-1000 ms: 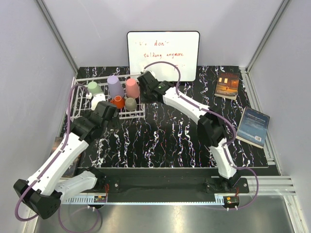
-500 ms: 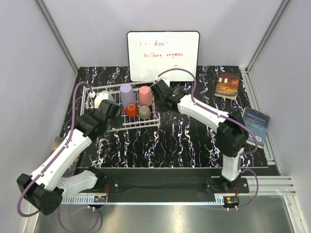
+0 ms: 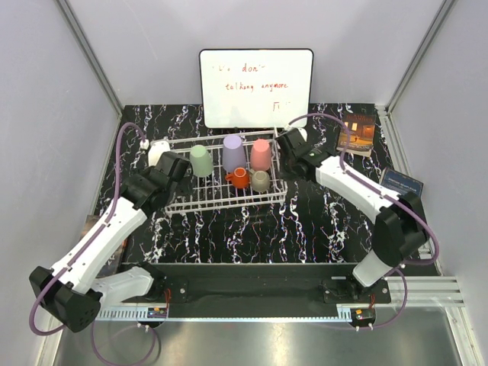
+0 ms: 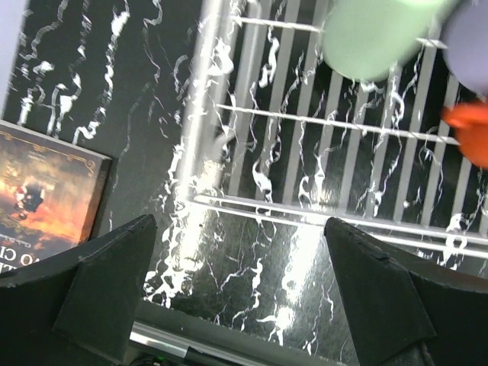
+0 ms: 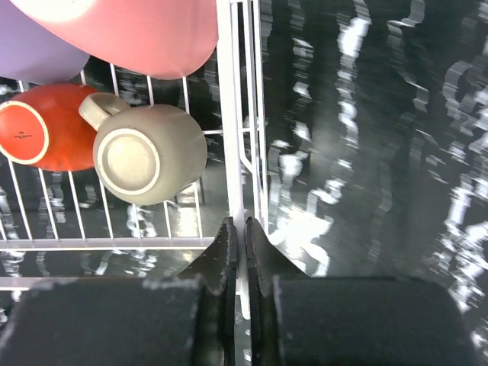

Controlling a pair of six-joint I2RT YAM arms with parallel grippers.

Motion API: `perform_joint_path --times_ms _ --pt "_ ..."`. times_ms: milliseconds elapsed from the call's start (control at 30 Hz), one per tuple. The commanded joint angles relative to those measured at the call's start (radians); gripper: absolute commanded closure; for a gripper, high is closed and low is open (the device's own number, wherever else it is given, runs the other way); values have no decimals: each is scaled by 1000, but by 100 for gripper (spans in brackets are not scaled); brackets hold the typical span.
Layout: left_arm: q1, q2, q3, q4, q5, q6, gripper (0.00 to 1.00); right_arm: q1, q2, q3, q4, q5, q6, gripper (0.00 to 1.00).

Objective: Unload the cups from the dish rack

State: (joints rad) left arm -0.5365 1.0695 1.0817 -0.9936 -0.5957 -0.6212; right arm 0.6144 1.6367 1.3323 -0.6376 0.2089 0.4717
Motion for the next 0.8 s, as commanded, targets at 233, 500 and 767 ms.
perform_joint_path --times_ms 233,500,767 --pt "70 167 81 45 -105 -23 1 -51 -190 -122 -25 72 -4 100" --pt "161 305 90 199 -16 44 4 -51 -233 -154 -36 50 -11 100" --pt "185 369 83 248 39 54 97 -54 -278 -193 -45 57 -16 100"
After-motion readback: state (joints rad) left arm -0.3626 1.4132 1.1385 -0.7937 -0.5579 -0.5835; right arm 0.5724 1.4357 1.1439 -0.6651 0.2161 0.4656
